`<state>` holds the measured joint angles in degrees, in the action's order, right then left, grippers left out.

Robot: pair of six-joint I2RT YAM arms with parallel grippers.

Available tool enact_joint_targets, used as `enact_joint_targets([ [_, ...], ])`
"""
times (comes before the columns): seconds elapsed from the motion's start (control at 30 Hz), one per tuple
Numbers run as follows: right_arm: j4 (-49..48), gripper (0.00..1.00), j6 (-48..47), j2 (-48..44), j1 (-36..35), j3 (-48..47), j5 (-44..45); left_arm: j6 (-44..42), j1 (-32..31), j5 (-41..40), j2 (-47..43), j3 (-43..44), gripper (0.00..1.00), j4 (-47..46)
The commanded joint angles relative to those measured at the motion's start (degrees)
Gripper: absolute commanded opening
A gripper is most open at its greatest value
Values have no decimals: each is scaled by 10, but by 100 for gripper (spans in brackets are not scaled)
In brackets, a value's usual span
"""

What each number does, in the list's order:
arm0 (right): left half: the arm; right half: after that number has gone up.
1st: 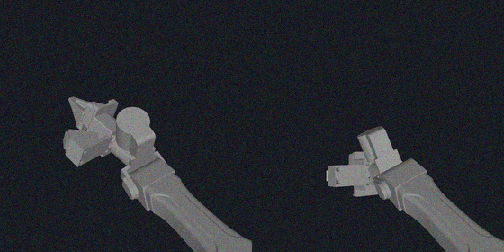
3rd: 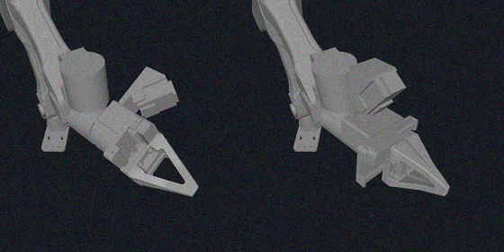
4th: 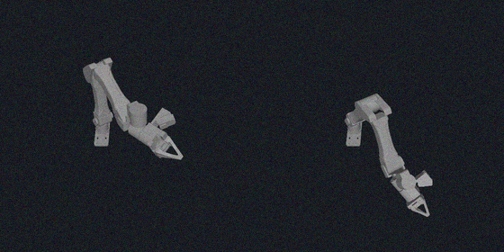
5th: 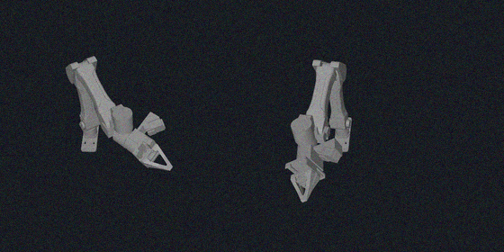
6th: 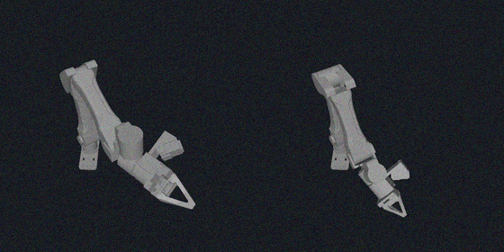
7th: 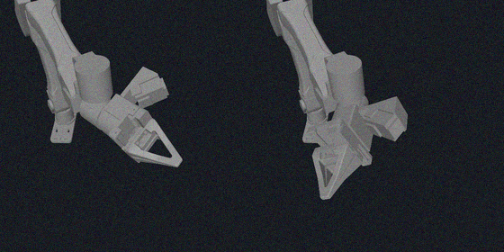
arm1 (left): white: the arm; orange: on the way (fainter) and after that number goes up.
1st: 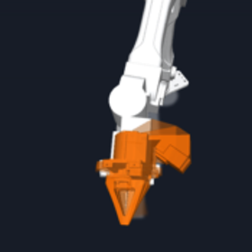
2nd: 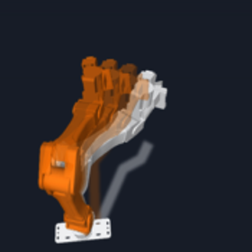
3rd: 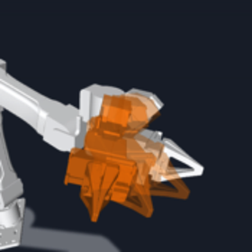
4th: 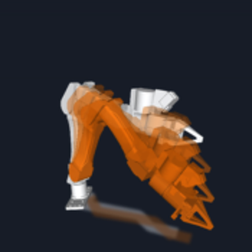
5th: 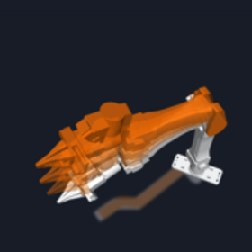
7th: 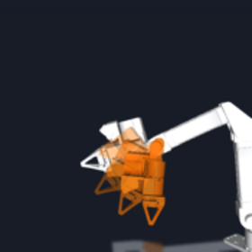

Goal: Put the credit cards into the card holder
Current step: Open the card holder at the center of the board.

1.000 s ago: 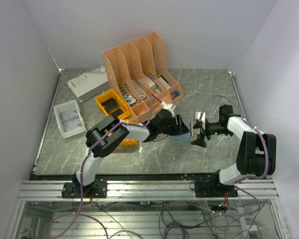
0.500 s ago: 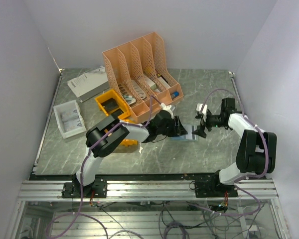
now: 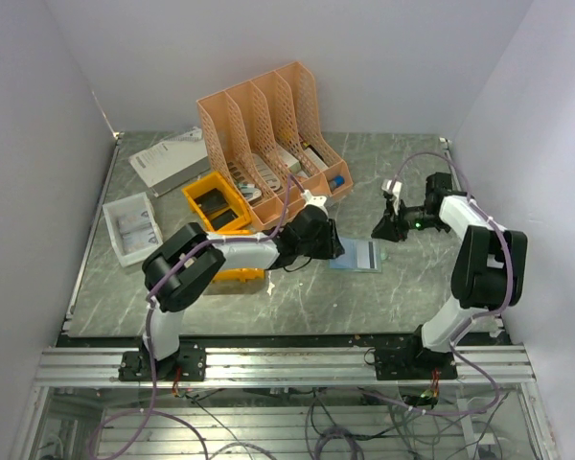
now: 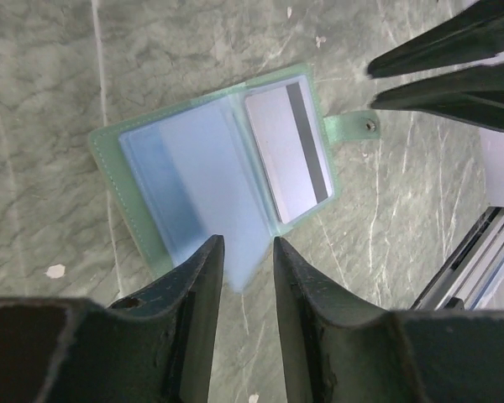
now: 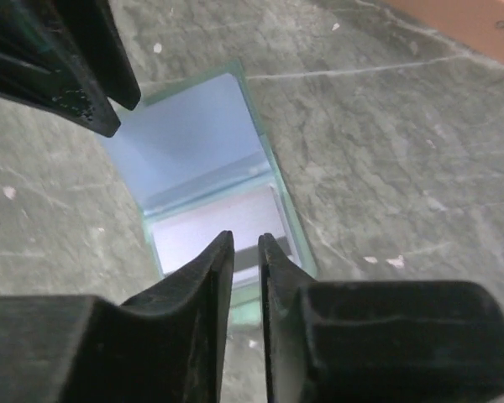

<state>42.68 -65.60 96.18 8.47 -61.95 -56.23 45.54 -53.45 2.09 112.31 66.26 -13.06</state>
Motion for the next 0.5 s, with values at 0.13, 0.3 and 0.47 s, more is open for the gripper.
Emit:
enact_joint_targets([
  [0.13,44,2,71,67,-48,-45,35,-48,2,-67,-73,-32,38,33],
  [0.3,32,2,116,89,-85,-55,61,-66,2,-88,-154,-102,36,-17],
  [0.47,28,2,134,119,-114,-60,85,-87,3,-116,-255,-185,36,-79],
])
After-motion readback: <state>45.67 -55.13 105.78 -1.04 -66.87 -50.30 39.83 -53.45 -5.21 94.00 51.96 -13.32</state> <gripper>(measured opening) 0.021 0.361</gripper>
